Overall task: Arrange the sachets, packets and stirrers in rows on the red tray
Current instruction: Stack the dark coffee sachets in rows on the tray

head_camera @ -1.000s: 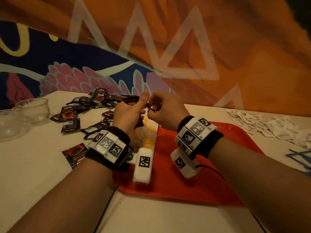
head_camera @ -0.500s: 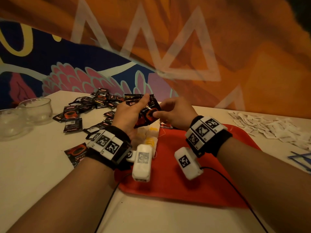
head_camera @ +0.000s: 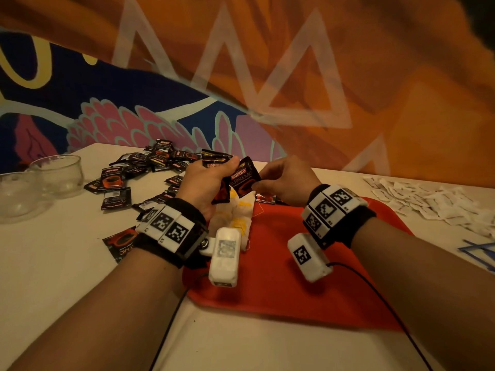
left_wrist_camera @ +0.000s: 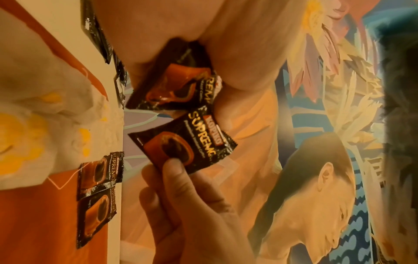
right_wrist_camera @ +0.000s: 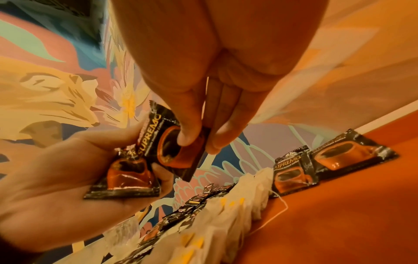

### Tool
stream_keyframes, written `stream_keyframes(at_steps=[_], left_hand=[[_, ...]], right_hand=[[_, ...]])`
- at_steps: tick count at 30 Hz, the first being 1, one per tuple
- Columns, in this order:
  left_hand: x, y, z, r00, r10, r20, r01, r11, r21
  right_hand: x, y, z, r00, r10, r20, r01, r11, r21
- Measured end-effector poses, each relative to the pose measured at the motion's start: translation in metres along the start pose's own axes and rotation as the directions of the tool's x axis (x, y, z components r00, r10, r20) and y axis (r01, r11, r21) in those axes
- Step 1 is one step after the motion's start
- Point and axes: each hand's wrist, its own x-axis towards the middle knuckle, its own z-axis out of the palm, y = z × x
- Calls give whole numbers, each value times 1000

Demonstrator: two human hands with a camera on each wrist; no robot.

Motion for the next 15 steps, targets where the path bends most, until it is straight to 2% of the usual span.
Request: stream_keyframes(at_steps=[5, 10, 15], left_hand=[[-2, 0, 4, 999, 32, 39, -35, 997, 75], [-8, 5, 7, 987, 164, 4, -163, 983, 87], [-19, 12, 8, 943, 321, 84, -331, 917, 222]], right_hand=[[-2, -8, -2, 997, -76, 19, 78, 994, -79], [-4, -14, -3, 997, -63, 51, 67, 995, -71], [-5, -15, -5, 995, -57, 84, 63, 996, -69]])
